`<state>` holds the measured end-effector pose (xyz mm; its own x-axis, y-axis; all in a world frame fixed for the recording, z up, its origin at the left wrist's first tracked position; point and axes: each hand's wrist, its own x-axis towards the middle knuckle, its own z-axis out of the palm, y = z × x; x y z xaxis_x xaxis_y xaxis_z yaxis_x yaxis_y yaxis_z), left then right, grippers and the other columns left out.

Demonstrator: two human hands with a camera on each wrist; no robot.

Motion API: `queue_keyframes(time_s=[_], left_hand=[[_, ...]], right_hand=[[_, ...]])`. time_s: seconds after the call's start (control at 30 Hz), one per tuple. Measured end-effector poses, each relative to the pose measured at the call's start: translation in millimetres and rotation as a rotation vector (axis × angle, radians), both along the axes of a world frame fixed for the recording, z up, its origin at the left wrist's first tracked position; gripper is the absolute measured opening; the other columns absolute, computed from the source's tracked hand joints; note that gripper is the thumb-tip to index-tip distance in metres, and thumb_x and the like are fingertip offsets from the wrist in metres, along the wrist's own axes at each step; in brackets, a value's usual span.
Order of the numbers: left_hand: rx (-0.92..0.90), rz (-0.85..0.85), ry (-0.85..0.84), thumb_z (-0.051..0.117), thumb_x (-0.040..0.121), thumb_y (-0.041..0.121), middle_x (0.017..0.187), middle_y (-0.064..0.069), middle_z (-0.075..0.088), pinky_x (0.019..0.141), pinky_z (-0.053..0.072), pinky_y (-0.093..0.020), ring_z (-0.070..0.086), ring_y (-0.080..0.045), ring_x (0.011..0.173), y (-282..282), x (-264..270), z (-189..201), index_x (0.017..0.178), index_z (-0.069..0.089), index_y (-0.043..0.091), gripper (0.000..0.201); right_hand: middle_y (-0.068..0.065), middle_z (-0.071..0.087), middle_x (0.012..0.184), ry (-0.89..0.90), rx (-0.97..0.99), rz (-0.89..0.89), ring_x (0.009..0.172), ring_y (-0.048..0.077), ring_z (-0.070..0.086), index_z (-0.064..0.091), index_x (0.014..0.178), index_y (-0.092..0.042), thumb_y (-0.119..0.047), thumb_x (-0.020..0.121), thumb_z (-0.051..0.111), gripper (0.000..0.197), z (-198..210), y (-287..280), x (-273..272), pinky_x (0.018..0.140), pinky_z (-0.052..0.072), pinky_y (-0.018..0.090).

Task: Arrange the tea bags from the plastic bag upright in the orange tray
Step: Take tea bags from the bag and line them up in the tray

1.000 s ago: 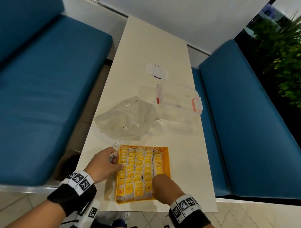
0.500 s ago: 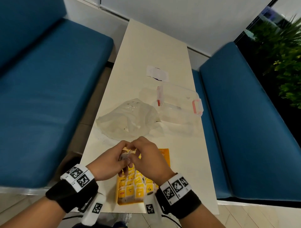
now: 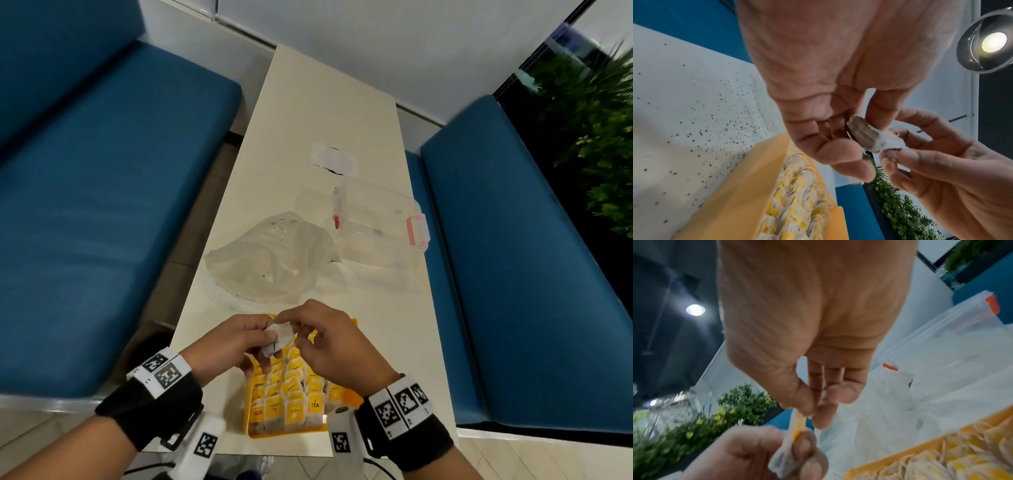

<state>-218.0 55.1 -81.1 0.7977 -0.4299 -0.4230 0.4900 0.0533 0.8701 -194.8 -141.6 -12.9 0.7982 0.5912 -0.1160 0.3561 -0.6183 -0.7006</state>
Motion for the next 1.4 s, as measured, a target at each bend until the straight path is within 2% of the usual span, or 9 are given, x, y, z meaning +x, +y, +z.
queue_keyframes(time_s=[0.17,0.3,0.43,0.63,0.73,0.83,1.07,1.2,1.4], left_hand=[[0.021,-0.01,0.005,0.055,0.097,0.038,0.093,-0.018,0.072,0.055,0.048,-0.03,0.066,-0.029,0.073,2.7,3.4,-0.1,0.096,0.069,0.009,0.032],[0.224,0.136,-0.043,0.042,0.105,0.005,0.091,-0.021,0.072,0.056,0.048,-0.033,0.066,-0.025,0.067,17.9,5.2,-15.9,0.1,0.068,0.013,0.028],[0.576,0.126,-0.334,0.046,0.078,-0.02,0.117,0.016,0.062,0.08,0.052,-0.021,0.062,-0.001,0.105,29.7,0.0,-24.1,0.095,0.066,0.033,0.059],[0.402,-0.107,-0.58,0.081,0.078,0.039,0.118,0.03,0.062,0.084,0.041,-0.005,0.056,0.007,0.11,-12.9,-4.2,11.8,0.125,0.061,0.046,0.051],[0.449,-0.065,-0.668,0.074,0.085,0.041,0.087,0.028,0.068,0.071,0.042,-0.012,0.062,0.006,0.089,-36.2,-2.7,8.4,0.095,0.071,0.042,0.01],[0.496,-0.044,-0.657,0.074,0.087,0.041,0.08,0.026,0.064,0.067,0.04,-0.009,0.061,0.004,0.083,-41.3,-3.9,-0.5,0.084,0.066,0.046,0.009],[0.756,0.08,-0.456,0.076,0.084,0.037,0.092,0.014,0.054,0.075,0.054,-0.032,0.058,-0.006,0.073,-9.3,-7.0,-26.5,0.117,0.057,0.042,0.038],[0.813,0.039,-0.317,0.079,0.082,0.039,0.105,0.009,0.047,0.078,0.05,-0.028,0.055,-0.007,0.076,0.0,-11.3,-38.2,0.14,0.043,0.035,0.069],[0.752,0.035,-0.226,0.076,0.086,0.033,0.103,0.006,0.055,0.079,0.045,-0.025,0.056,-0.009,0.083,-2.4,-13.7,-40.0,0.145,0.041,0.028,0.068]], right_hand=[[-0.007,0.05,0.098,-0.174,-0.057,-0.032,0.085,0.006,0.057,0.074,0.099,-0.019,-0.02,0.09,0.068,0.012,-0.6,-6.5,1.2,0.073,0.048,0.021],[-0.01,0.058,0.1,-0.158,-0.231,-0.039,0.084,0.009,0.06,0.072,0.094,-0.021,-0.022,0.091,0.063,0.009,6.3,-20.4,-2.8,0.075,0.052,0.03],[-0.009,0.069,0.099,-0.022,-0.453,-0.111,0.084,0.007,0.061,0.071,0.095,-0.024,-0.023,0.091,0.059,0.013,6.0,-40.2,-8.3,0.078,0.053,0.032],[-0.01,0.064,0.089,0.0,-0.285,-0.078,0.07,-0.008,0.051,0.073,0.097,-0.018,-0.016,0.09,0.064,0.012,11.7,-29.7,-12.6,0.068,0.039,0.006],[-0.015,0.059,0.083,0.004,-0.222,-0.121,0.074,0.001,0.055,0.072,0.092,-0.018,-0.013,0.085,0.066,0.011,13.9,-25.0,-9.3,0.068,0.044,0.012],[-0.009,0.063,0.078,0.003,-0.214,-0.158,0.075,0.009,0.06,0.07,0.086,-0.019,-0.011,0.083,0.065,0.011,14.3,-29.2,-12.1,0.066,0.047,0.019],[0.0,0.066,0.101,0.204,-0.701,-0.01,0.092,0.017,0.061,0.067,0.095,-0.022,-0.01,0.089,0.054,0.019,-2.4,-60.9,-19.2,0.071,0.049,0.027],[0.01,0.065,0.117,0.309,-0.901,0.206,0.109,0.026,0.059,0.068,0.107,-0.009,-0.001,0.088,0.054,0.025,-23.5,-57.2,-24.8,0.077,0.045,0.031],[0.014,0.069,0.103,0.321,-1.004,0.37,0.095,0.031,0.065,0.072,0.095,-0.003,-0.006,0.089,0.061,0.013,-55.1,-47.0,-20.7,0.077,0.057,0.04]])
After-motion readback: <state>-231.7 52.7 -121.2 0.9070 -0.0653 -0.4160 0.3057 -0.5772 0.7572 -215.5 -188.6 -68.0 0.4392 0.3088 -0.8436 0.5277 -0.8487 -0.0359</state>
